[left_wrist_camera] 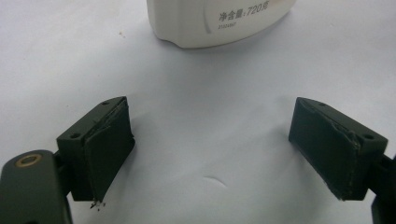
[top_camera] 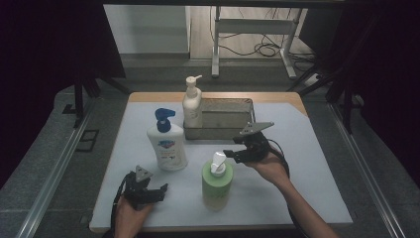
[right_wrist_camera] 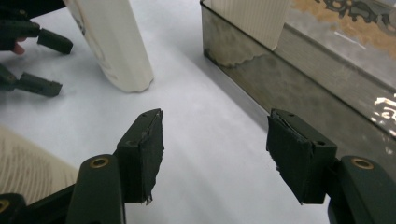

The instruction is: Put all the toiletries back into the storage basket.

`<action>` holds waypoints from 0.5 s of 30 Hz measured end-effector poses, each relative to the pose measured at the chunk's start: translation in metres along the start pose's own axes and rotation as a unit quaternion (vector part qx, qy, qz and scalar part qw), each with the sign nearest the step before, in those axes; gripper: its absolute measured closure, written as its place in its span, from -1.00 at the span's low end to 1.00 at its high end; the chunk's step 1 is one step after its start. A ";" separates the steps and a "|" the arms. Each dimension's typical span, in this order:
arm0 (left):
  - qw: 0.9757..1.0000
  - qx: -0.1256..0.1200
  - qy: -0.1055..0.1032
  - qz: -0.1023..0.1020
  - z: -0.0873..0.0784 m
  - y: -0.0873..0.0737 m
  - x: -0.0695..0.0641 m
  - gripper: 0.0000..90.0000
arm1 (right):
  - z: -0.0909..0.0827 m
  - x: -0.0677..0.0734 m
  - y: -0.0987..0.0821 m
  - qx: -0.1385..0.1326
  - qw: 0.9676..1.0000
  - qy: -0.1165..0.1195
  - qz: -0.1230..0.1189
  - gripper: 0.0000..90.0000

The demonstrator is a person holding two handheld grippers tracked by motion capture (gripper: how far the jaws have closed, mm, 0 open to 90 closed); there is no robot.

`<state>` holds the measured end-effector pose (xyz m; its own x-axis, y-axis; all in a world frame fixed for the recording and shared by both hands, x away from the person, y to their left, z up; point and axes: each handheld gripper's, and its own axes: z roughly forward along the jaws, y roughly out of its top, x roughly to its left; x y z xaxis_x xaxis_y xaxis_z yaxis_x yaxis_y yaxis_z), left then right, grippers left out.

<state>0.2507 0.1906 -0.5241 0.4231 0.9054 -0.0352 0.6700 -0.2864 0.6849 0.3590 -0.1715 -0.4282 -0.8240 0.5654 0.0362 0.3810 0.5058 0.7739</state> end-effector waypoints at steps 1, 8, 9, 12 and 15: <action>1.000 0.000 0.000 0.000 0.000 0.000 0.000 -0.71 | -0.002 0.001 -0.002 0.001 1.000 0.000 0.001 -0.19; 1.000 0.000 0.000 -0.002 0.000 0.000 0.000 -0.71 | -0.012 0.006 -0.017 0.001 1.000 -0.003 -0.005 -0.21; 1.000 0.000 0.000 -0.002 0.000 0.000 0.000 -0.71 | -0.013 0.007 -0.019 0.002 1.000 -0.003 -0.005 -0.21; 1.000 0.000 0.000 -0.001 0.000 0.000 0.000 -0.71 | -0.017 0.010 -0.025 0.002 1.000 0.000 -0.006 -0.22; 1.000 0.000 0.000 0.000 0.000 0.000 0.000 -0.71 | -0.022 0.013 -0.030 0.000 1.000 0.003 -0.007 -0.24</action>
<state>0.2507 0.1906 -0.5241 0.4230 0.9055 -0.0348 0.6699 -0.2866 0.6849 0.3279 -0.1931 -0.4370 -0.8319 0.5542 0.0303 0.3704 0.5138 0.7739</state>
